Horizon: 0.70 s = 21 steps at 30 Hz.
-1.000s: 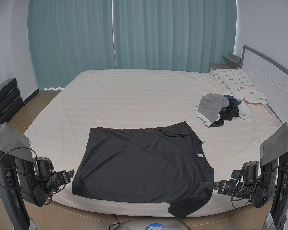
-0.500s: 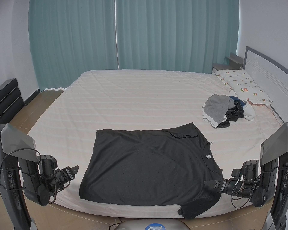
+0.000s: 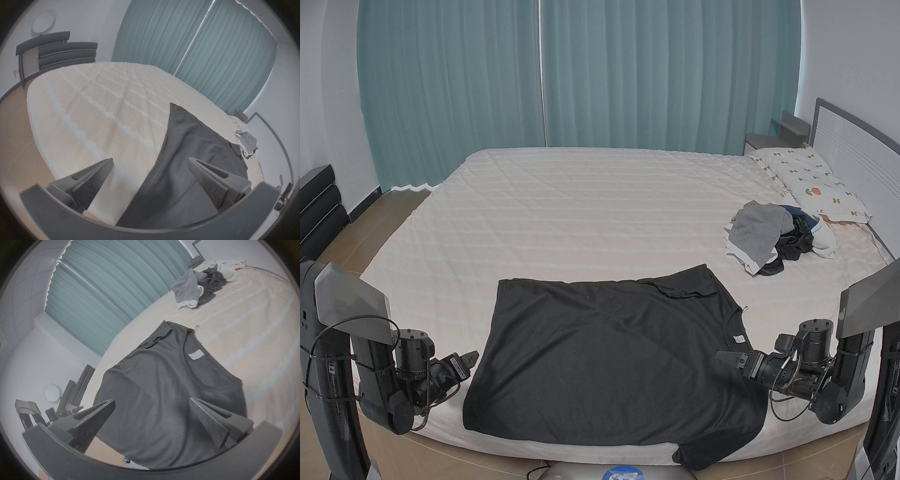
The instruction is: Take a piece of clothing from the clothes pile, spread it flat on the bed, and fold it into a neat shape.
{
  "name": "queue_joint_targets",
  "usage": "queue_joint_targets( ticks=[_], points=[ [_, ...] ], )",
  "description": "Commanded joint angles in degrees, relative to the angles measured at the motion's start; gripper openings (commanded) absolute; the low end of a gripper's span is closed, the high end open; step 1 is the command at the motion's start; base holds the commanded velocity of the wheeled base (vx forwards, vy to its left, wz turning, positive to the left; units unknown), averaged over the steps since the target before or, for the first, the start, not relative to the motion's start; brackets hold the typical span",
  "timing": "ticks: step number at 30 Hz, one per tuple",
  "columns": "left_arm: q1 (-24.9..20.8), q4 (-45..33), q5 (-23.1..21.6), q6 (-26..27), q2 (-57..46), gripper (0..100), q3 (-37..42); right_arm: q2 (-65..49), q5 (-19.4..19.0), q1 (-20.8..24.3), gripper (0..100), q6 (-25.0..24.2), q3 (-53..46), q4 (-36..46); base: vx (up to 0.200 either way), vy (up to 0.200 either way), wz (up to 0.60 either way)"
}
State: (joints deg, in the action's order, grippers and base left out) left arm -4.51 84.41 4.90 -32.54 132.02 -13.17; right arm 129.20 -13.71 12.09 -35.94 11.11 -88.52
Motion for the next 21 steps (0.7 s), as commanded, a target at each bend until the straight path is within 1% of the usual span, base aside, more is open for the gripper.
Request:
queue_joint_targets(
  ticks=[1, 4, 5, 6, 9, 10, 11, 12, 13, 15, 16, 18, 21],
  points=[
    [-2.34, 0.14, -1.38, -4.2, 0.43, 100, -0.11, -0.26, 0.79, 2.15, 100, -0.89, 6.91, 3.88, 0.0, 0.0, 0.0],
    [-3.58, 0.23, -4.37, -8.95, 0.08, 100, -0.28, -0.88, 1.23, 2.41, 100, -1.33, 13.59, 11.88, 0.0, 0.0, 0.0],
    [-3.58, 0.23, -4.37, -8.95, 0.08, 100, -0.28, -0.88, 1.23, 2.41, 100, -1.33, 13.59, 11.88, 0.0, 0.0, 0.0],
    [-4.01, 0.14, -6.13, -12.64, 0.08, 100, -1.51, -0.17, 3.61, 2.06, 100, -2.12, 22.56, 19.35, 0.0, 0.0, 0.0],
    [-4.19, 0.14, -6.75, -14.31, 0.16, 100, -1.86, 0.88, 5.19, 1.79, 100, -3.53, 27.13, 22.42, 0.0, 0.0, 0.0],
    [-4.63, 0.23, -7.8, -16.15, 0.16, 100, -2.04, 2.73, 6.33, 1.62, 100, -5.72, 31.87, 25.5, 0.0, 0.0, 0.0],
    [-4.63, 0.23, -7.8, -16.15, 0.16, 100, -2.04, 2.73, 6.33, 1.62, 100, -5.72, 31.87, 25.5, 0.0, 0.0, 0.0],
    [-4.81, 0.23, -9.03, -17.91, 0.16, 100, -2.65, 4.84, 7.03, 1.27, 100, -7.66, 37.32, 29.19, 0.0, 0.0, 0.0],
    [-4.81, 0.23, -9.03, -18.0, 0.25, 100, -2.65, 5.1, 7.12, 1.27, 100, -8.01, 38.11, 29.8, 0.0, 0.0, 0.0],
    [-4.98, 0.14, -9.12, -18.35, 1.48, 100, -3.09, 8.79, 7.91, 0.83, 100, -9.59, 44.97, 35.43, 0.0, 0.0, 0.0],
    [-5.33, 0.14, -9.03, -18.26, 2.1, 100, -3.09, 9.85, 8.09, 0.65, 100, -9.94, 46.73, 36.66, 0.0, 0.0, 0.0],
    [-6.74, 0.32, -8.24, -18.09, 3.15, 100, -3.27, 12.48, 8.53, 0.21, 100, -10.47, 51.47, 39.91, 0.0, 0.0, 0.0],
    [-6.92, 0.23, -8.24, -18.0, 3.24, 100, -3.27, 15.82, 8.53, -0.84, 100, -10.73, 58.15, 44.92, 0.0, 0.0, 0.0]
  ],
)
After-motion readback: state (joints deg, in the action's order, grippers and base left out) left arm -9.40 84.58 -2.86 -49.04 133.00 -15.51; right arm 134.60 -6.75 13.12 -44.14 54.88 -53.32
